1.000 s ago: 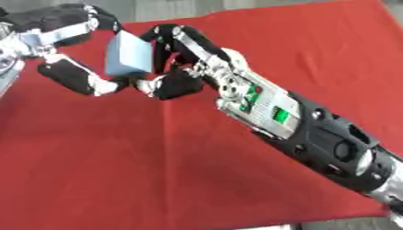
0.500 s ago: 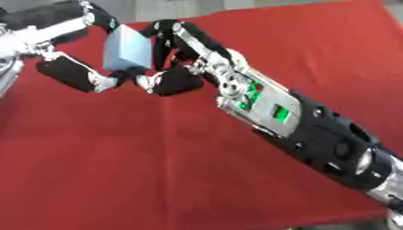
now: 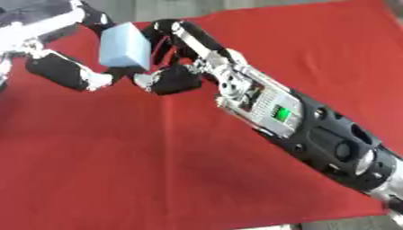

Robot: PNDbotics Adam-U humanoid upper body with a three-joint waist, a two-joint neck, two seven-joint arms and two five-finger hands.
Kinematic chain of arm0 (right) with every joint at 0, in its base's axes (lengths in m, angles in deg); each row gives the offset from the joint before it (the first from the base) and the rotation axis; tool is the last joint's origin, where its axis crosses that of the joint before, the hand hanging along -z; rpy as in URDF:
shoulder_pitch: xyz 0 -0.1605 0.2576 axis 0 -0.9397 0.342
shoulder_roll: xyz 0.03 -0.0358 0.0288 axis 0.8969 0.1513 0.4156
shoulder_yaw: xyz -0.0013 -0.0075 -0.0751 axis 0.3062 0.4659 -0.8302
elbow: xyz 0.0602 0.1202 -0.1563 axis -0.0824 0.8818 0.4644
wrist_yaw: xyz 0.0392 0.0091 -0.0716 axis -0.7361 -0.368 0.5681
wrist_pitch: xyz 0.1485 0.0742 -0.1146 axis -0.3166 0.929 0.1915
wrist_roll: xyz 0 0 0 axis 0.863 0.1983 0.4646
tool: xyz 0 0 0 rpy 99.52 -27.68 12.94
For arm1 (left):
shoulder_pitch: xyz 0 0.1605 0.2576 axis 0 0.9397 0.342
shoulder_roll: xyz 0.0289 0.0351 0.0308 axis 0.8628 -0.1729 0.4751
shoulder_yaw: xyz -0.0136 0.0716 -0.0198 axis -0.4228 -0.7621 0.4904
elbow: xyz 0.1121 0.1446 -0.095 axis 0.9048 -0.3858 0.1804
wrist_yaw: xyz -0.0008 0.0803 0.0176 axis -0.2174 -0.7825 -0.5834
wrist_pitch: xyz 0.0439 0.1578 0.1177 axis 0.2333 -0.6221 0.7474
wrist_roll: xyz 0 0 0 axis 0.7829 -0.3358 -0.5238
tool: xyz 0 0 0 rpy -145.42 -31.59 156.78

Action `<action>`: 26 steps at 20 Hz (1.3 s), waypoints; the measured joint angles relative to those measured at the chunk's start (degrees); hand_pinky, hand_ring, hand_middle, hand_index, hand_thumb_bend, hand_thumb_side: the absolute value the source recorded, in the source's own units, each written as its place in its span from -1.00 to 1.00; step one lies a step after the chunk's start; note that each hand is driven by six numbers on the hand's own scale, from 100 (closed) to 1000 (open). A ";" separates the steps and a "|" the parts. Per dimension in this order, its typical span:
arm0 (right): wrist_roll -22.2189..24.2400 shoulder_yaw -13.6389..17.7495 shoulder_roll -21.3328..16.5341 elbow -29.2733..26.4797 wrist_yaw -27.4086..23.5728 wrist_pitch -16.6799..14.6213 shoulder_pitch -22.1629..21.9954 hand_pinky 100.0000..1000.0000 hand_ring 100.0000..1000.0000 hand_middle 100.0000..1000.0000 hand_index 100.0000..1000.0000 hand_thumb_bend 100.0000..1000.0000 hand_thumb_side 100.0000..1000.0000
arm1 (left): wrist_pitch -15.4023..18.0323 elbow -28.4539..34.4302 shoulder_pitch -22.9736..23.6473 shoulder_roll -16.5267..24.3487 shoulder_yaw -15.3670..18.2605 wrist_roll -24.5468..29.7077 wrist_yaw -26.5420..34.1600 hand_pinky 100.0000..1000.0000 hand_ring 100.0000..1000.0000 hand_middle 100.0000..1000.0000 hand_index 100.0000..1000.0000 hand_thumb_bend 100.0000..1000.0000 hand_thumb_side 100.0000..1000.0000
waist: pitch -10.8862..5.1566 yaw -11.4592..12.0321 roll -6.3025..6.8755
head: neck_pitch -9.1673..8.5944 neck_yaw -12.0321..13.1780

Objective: Pick up the objects with one hand, pass them to the other hand, and then place them into the box on the other side of the table.

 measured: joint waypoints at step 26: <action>8.44 1.88 -0.45 0.96 11.25 -8.33 -0.47 -0.09 0.26 0.29 0.33 -0.03 -1.00 | 0.10 -2.11 -0.09 -0.55 -0.01 -1.17 -0.11 0.71 0.16 -0.46 -0.42 -1.00 -0.67 | 0.01 -0.40 0.00 | 0.00 -0.01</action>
